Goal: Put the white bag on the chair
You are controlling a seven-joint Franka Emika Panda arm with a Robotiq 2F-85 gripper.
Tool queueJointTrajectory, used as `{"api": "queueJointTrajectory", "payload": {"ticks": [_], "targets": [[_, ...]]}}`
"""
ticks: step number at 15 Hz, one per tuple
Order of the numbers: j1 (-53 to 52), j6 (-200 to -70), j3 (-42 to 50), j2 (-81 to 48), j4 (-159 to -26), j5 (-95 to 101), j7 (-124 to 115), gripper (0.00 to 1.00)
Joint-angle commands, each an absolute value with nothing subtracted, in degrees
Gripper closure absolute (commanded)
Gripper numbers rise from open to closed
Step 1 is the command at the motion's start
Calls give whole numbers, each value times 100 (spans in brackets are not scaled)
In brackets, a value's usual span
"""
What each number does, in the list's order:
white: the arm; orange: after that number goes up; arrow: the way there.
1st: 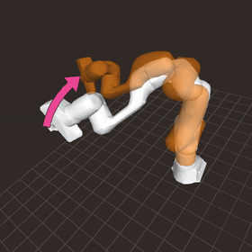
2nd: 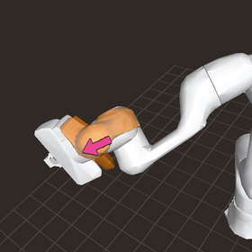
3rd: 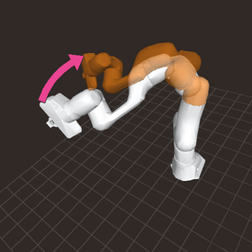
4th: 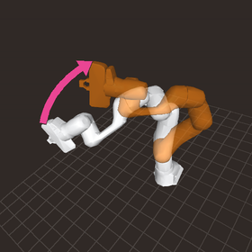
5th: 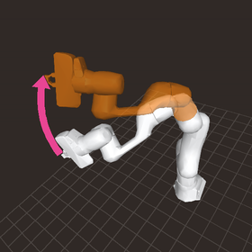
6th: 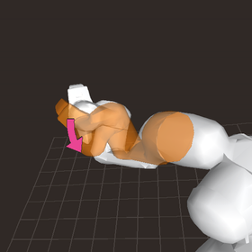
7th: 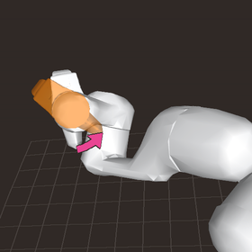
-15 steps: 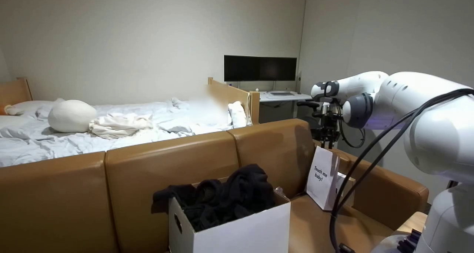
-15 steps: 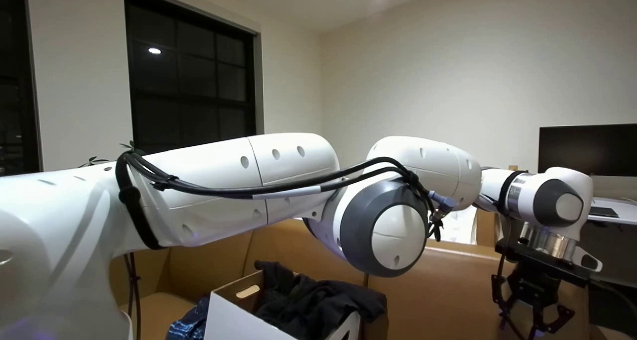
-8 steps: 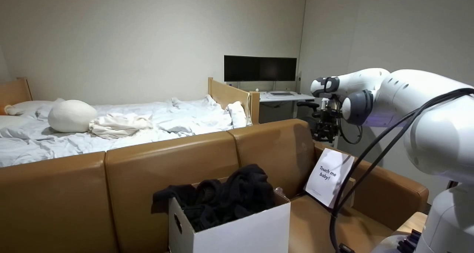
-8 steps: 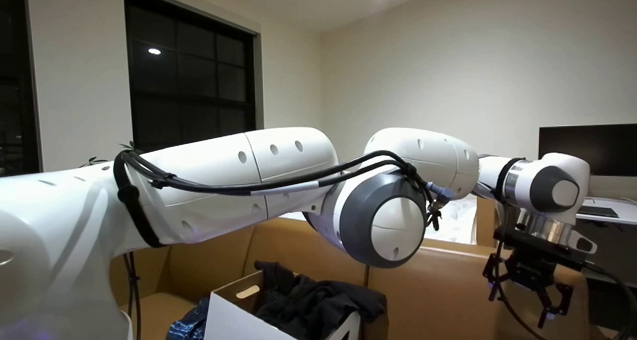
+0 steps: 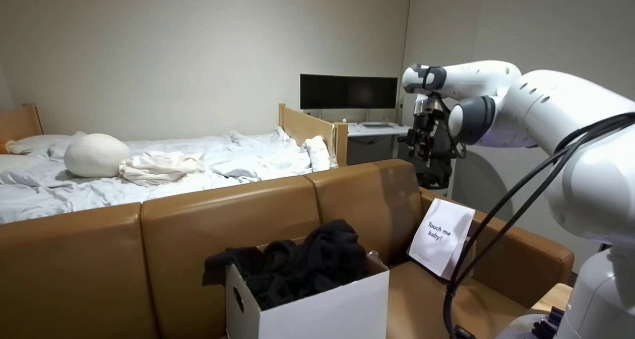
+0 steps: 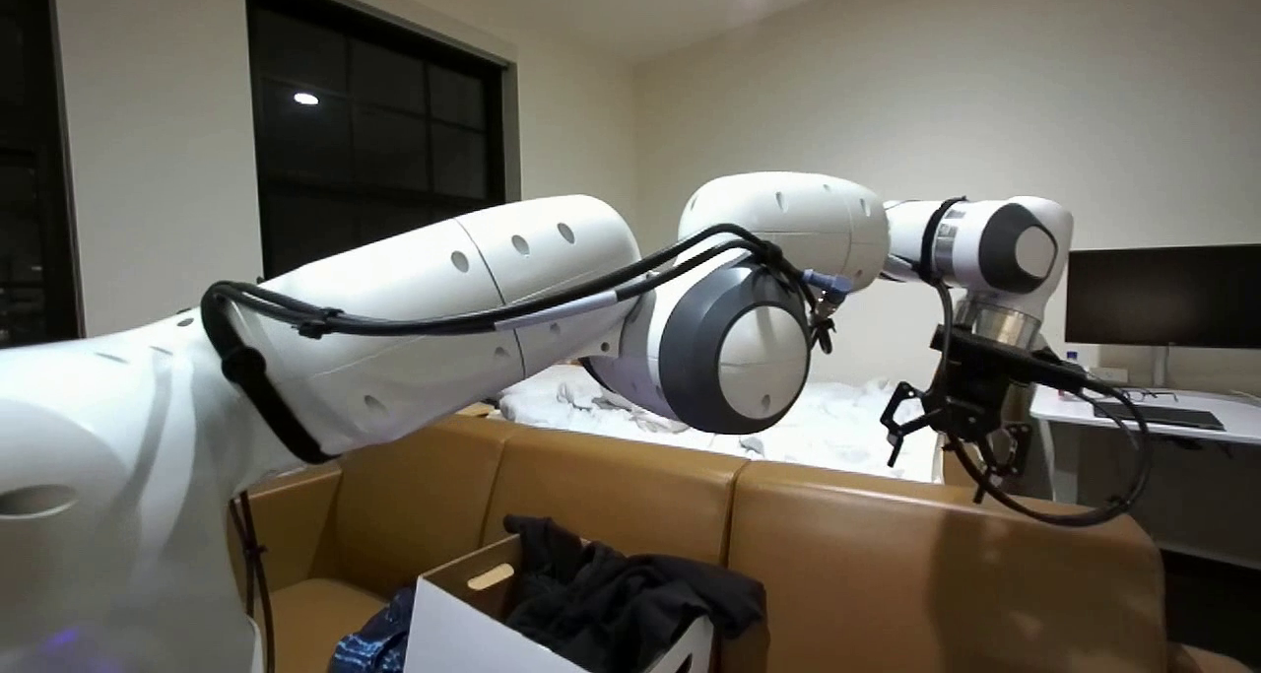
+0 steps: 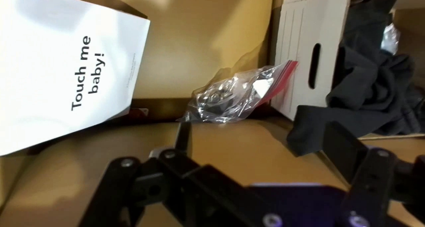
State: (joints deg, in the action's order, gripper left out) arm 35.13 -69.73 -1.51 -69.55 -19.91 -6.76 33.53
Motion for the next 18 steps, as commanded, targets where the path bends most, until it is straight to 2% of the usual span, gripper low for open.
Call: {"api": "queueJointTrajectory", "payload": {"ticks": [1, 9, 14, 18], "targets": [[3093, -6531, -47, -6581, -1996, -323, 3781, 0], [2018, -8756, 182, -6517, -1986, -16, 2583, 0], [1435, -9451, 311, -6560, -2017, 176, 1945, 0], [1468, -9300, 210, -6500, -2118, 82, 2157, 0]]}}
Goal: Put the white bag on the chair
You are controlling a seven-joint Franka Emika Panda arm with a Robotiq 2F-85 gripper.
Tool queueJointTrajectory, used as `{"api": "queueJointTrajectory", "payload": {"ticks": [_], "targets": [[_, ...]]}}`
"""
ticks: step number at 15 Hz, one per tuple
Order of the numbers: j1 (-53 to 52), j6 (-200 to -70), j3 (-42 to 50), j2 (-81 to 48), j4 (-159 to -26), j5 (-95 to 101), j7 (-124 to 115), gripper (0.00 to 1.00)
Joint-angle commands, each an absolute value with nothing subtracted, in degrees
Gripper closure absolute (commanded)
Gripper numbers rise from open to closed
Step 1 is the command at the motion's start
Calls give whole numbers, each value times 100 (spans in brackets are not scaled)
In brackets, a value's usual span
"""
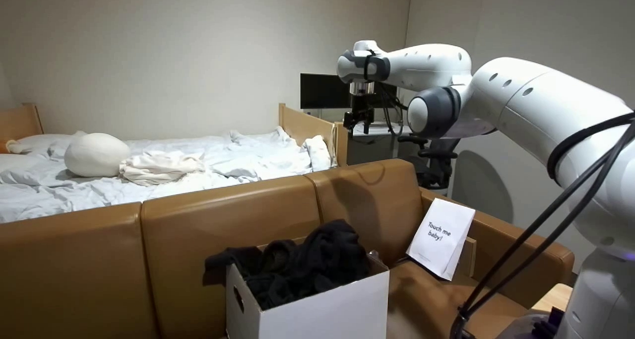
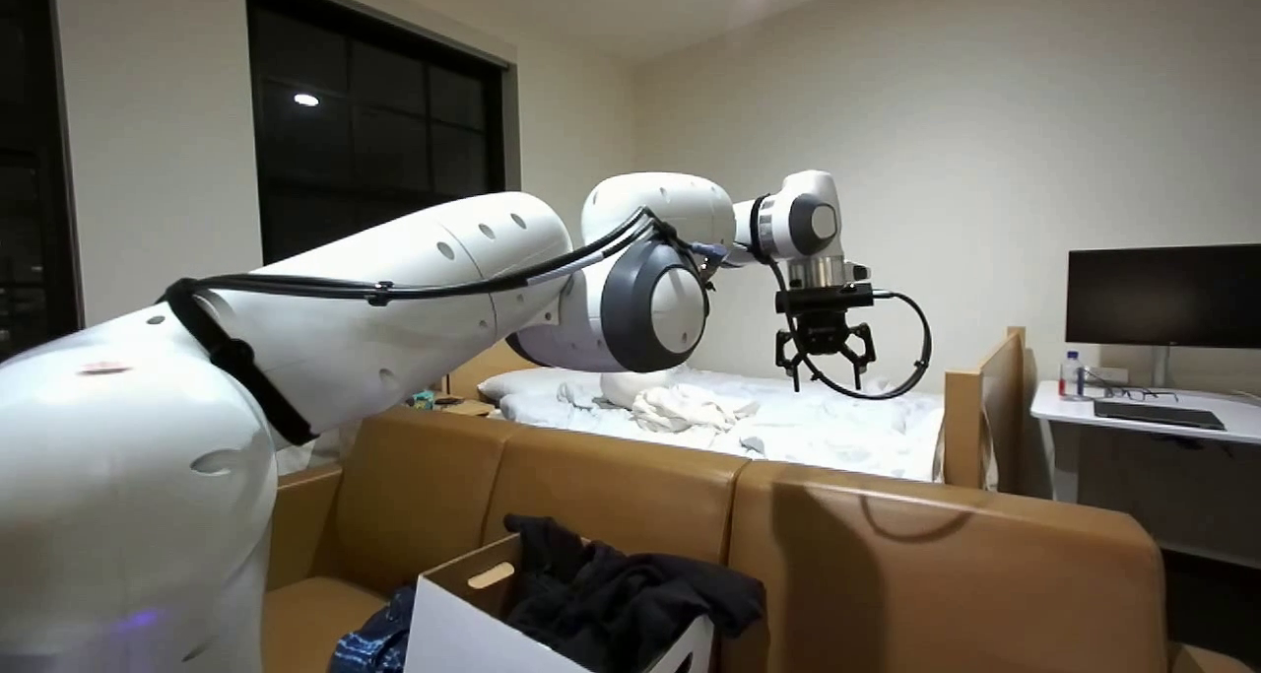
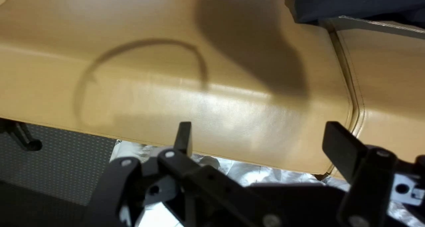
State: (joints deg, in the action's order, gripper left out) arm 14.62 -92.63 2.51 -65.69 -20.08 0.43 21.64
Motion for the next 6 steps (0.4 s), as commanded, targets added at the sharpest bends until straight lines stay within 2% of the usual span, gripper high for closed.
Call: {"api": "queueJointTrajectory", "payload": {"ticks": [1, 6], "targets": [[1496, -9299, 211, -6501, -2117, 81, 2157, 0], [1542, -9299, 211, -6502, -2115, 79, 2157, 0]]}}
